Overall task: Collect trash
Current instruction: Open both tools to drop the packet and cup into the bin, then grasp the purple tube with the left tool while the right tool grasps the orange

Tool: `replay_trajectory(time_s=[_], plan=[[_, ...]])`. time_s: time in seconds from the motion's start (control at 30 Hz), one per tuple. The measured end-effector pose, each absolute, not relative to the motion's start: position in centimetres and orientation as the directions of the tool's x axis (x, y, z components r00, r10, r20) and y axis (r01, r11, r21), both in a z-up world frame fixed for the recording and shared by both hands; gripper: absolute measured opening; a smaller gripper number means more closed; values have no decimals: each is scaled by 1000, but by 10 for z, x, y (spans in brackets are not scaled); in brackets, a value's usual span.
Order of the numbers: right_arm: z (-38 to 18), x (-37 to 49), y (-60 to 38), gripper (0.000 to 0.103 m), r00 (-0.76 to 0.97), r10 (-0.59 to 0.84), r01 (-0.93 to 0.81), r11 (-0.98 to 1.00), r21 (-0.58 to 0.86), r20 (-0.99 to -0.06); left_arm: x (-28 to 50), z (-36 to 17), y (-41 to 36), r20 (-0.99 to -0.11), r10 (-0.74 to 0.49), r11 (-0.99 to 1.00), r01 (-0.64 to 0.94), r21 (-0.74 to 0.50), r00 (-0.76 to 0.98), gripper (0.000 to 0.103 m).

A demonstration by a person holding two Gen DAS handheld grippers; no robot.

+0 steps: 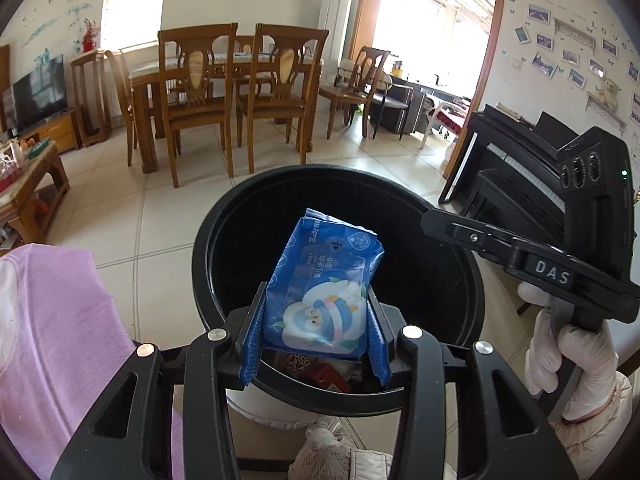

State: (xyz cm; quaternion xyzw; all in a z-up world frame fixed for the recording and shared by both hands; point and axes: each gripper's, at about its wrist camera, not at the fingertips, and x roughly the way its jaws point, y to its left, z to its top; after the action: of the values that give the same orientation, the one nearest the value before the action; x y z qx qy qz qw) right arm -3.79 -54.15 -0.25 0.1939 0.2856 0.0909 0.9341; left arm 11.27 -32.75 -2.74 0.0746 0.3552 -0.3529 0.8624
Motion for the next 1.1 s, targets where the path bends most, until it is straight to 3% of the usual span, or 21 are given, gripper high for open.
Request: replay_trajectory(time_s=[0.1,0.17,0.2,0.23,0.27,0.3,0.5,0.6,0.73,0.83,1.1], plan=[[-6,-37,-544,10,822,287,-57,900,432,-491,113,-33,-335,-693,-527,744,661,-97,491,45],[-7,-37,-545,15,824,277,-46,902,429,-494,111,-34,-335,-699,-510,751,656,-78,501,57],[-8,-37,-546,30,824,275,-43,902,430,-495,110,-34,-335,-698,-504,755,652,-70,508,73],[-9,-38,-547,41,825,272,-37,901,433,-496,106,-32,-333,-689,-500,761,646,-60,525,80],[-8,-38,-544,58,828,265,-31,902,430,-495,103,-28,-330,-679,-500,763,644,-53,537,81],[-8,-40,-542,61,832,256,-28,905,424,-492,101,-25,-329,-672,-502,762,646,-46,544,81],[0,-36,-527,61,835,250,-40,916,399,-491,87,-8,-316,-637,-500,764,645,-6,587,85],[6,-32,-518,71,834,247,-46,922,385,-493,79,1,-303,-610,-500,773,634,5,615,87],[13,-26,-492,75,826,258,-69,928,365,-500,72,10,-275,-586,-483,799,601,10,651,90],[18,-20,-469,87,820,261,-81,934,348,-509,72,14,-250,-577,-462,823,568,6,674,90],[30,4,-386,87,793,336,-191,929,317,-508,79,10,-150,-586,-351,915,402,-48,730,90]])
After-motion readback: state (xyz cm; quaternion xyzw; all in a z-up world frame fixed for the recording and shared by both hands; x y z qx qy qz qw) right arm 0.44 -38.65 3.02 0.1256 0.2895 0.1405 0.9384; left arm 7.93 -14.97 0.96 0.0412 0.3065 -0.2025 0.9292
